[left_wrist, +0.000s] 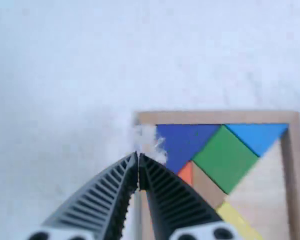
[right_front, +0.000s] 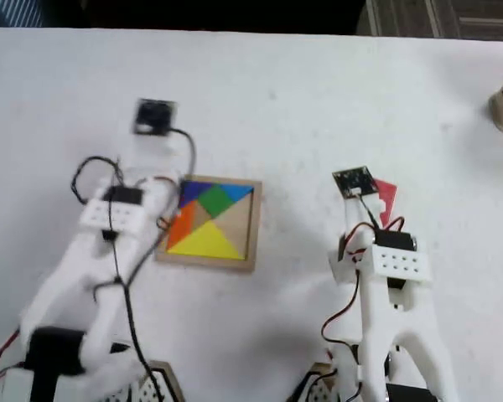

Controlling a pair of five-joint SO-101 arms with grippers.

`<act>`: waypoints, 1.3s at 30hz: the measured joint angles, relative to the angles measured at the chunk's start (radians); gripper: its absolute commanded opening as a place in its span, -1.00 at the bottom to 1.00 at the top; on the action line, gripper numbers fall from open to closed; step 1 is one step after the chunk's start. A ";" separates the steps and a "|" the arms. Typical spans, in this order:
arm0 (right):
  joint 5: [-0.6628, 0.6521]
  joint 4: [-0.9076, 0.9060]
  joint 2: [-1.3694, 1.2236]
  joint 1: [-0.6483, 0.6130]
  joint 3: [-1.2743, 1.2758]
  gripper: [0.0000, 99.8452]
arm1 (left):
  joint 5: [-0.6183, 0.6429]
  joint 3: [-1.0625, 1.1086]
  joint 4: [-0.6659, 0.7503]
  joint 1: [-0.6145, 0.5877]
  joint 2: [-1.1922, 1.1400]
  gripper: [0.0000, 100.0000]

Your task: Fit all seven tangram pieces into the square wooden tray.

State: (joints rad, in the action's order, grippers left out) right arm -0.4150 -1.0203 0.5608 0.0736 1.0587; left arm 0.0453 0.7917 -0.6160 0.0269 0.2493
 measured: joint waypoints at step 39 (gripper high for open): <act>0.000 0.000 0.000 -0.002 0.000 -0.96 | 0.121 -0.167 -0.204 0.058 -0.273 -0.95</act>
State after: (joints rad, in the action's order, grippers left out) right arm -0.4150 -1.0203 0.5608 0.0721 1.0587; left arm 0.1665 0.6245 -0.8201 0.0852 -0.0238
